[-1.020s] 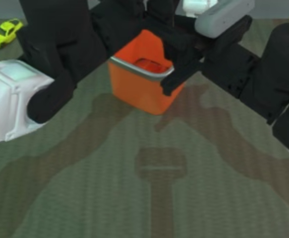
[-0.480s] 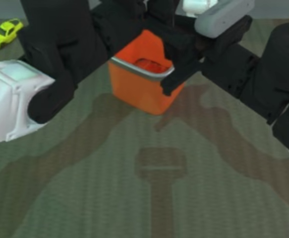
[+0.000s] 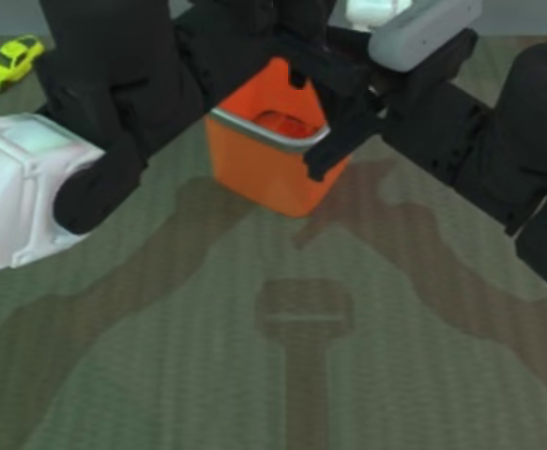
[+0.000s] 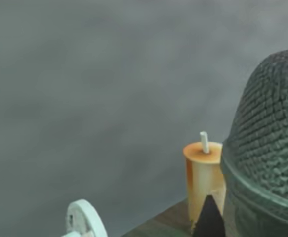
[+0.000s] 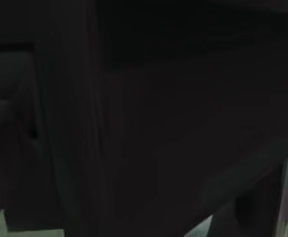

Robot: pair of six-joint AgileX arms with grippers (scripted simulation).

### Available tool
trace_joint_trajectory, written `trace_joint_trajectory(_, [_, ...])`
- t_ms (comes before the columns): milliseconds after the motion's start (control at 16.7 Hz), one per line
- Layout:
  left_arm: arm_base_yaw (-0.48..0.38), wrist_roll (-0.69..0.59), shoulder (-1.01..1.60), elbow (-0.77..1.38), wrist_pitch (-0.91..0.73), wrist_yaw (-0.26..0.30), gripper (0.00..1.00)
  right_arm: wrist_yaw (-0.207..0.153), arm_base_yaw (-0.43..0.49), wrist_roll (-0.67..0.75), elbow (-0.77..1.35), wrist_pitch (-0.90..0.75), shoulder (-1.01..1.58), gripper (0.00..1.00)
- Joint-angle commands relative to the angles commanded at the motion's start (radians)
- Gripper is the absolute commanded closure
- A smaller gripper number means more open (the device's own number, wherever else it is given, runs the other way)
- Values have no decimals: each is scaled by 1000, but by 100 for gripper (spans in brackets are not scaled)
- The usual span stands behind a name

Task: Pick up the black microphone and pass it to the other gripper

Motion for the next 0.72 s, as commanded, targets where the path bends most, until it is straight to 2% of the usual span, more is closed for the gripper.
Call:
trace_joint_trajectory(420, [0, 0, 0, 0, 0, 0, 100, 0, 0, 0, 0, 0, 0, 2])
trace_joint_trajectory(720, [0, 0, 0, 0, 0, 0, 100, 0, 0, 0, 0, 0, 0, 0])
